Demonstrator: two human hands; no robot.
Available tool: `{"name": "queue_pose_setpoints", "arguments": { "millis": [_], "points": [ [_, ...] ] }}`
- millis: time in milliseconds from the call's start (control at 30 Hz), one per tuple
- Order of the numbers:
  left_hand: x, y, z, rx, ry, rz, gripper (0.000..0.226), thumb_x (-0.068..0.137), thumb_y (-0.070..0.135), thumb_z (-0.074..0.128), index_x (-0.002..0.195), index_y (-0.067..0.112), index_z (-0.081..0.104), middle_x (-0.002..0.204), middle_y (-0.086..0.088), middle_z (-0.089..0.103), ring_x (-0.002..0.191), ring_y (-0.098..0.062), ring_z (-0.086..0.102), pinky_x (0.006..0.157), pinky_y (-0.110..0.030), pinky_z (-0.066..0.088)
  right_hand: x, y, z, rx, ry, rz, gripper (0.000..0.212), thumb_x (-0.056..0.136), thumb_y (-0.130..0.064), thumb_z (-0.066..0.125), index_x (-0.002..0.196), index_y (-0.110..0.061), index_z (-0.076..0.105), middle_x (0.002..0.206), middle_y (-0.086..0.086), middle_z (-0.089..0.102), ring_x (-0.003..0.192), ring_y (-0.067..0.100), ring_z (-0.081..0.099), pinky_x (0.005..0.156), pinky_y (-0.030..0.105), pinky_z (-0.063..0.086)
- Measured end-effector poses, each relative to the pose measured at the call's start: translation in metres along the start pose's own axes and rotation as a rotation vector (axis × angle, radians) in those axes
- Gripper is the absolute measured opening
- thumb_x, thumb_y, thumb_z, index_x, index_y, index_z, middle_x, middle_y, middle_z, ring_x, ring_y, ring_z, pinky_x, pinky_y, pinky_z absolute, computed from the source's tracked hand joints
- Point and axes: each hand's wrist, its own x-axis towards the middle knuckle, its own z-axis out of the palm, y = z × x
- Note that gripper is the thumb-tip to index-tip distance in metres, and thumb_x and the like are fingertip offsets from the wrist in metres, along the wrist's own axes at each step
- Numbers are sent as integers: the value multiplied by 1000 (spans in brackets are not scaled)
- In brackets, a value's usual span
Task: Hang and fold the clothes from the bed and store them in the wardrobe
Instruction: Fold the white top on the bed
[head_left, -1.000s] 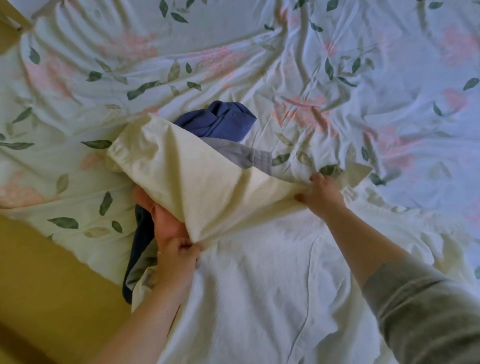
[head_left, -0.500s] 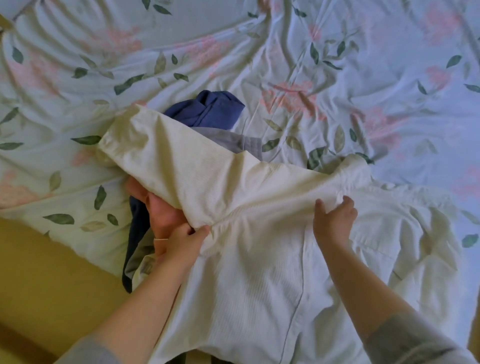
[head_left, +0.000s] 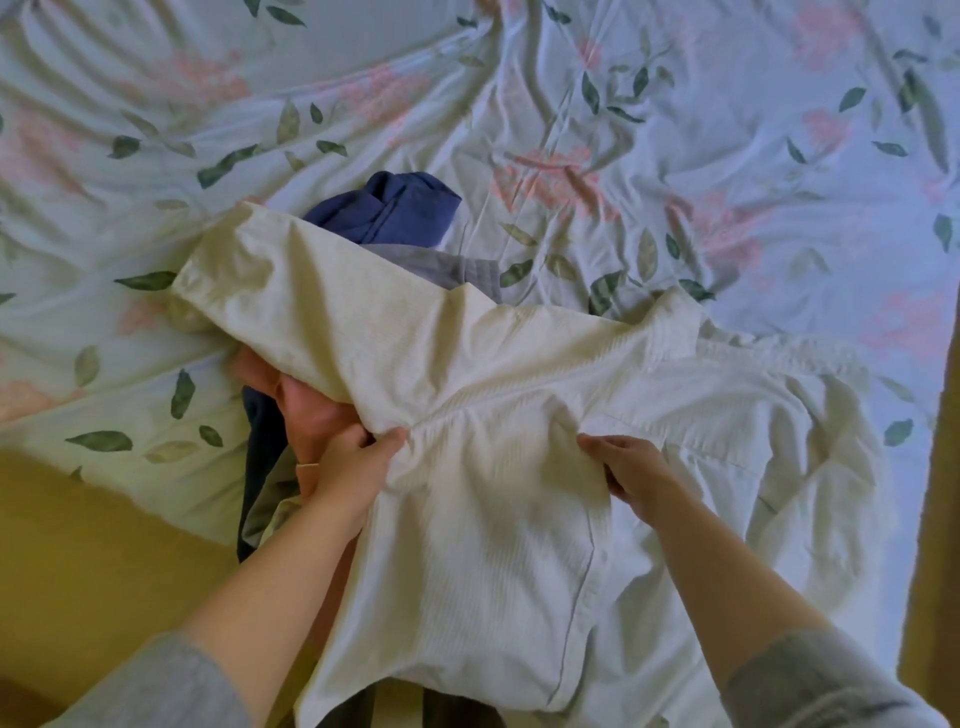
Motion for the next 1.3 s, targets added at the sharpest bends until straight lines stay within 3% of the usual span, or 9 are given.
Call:
{"name": "queue_pose_setpoints", "arguments": {
  "millis": [167, 333, 433, 633, 800, 933, 1067, 1167, 1300],
  "points": [
    [3, -2, 1, 44, 5, 51, 9, 92, 27, 63, 94, 19, 66, 94, -2, 70, 90, -21, 66, 71, -30, 51, 0, 29, -6, -49, 532, -20, 36, 95, -33, 56, 66, -12, 53, 58, 3, 49, 54, 18, 46, 48, 28, 32],
    [1, -3, 1, 88, 5, 82, 20, 90, 34, 64, 104, 18, 62, 101, -1, 67, 96, -20, 63, 87, -39, 51, -12, 49, 4, 219, 318, 30, 26, 93, -48, 59, 93, -21, 60, 87, -1, 60, 77, 16, 58, 73, 31, 46],
    [-7, -7, -6, 113, -76, 44, 33, 87, 44, 66, 106, 17, 62, 103, 3, 66, 97, -15, 62, 80, -30, 49, -32, 74, 16, 280, 131, 72, 73, 80, -65, 64, 132, -15, 55, 124, 3, 60, 114, 25, 59, 99, 41, 48],
    [-36, -36, -34, 179, -235, -25, 20, 88, 45, 65, 95, 27, 68, 98, 12, 71, 91, -5, 64, 65, -20, 42, -87, 134, 42, 376, 128, 34, 72, 70, -62, 76, 114, -5, 66, 109, 18, 69, 107, 35, 64, 100, 52, 49],
    [-63, -74, -62, 311, -277, -40, 18, 88, 28, 69, 95, 11, 69, 95, -6, 73, 89, -26, 69, 76, -41, 57, -122, 173, 65, 312, 170, -56, 34, 80, -43, 75, 73, -12, 65, 68, 5, 58, 75, 23, 60, 78, 36, 53],
    [-82, -106, -77, 495, -348, -4, 9, 93, 21, 63, 86, 15, 65, 85, -2, 69, 75, -17, 64, 62, -28, 47, -135, 191, 73, 175, 203, -117, 27, 86, -36, 72, 98, -14, 63, 89, -1, 67, 84, 18, 64, 69, 25, 48],
    [-99, -123, -87, 451, -285, 40, 26, 100, 21, 49, 80, 5, 56, 73, -7, 54, 65, -18, 51, 59, -28, 35, -149, 204, 68, 71, 245, -121, 28, 91, -34, 64, 74, -12, 60, 69, -2, 53, 67, 18, 51, 61, 27, 39],
    [-109, -132, -97, 396, -231, 77, 37, 98, 31, 52, 69, 12, 42, 58, 0, 36, 53, -14, 34, 52, -26, 25, -160, 216, 71, 99, 292, -33, 41, 96, -42, 52, 88, -3, 61, 79, 6, 55, 74, 21, 52, 71, 35, 44],
    [-113, -137, -106, 377, -341, -112, 27, 80, 43, 73, 86, 18, 64, 75, 10, 67, 66, -9, 64, 54, -17, 44, -169, 219, 78, 96, 133, -18, 38, 85, -49, 69, 98, -15, 62, 86, -2, 64, 79, 16, 61, 66, 26, 49]
  ]
}}
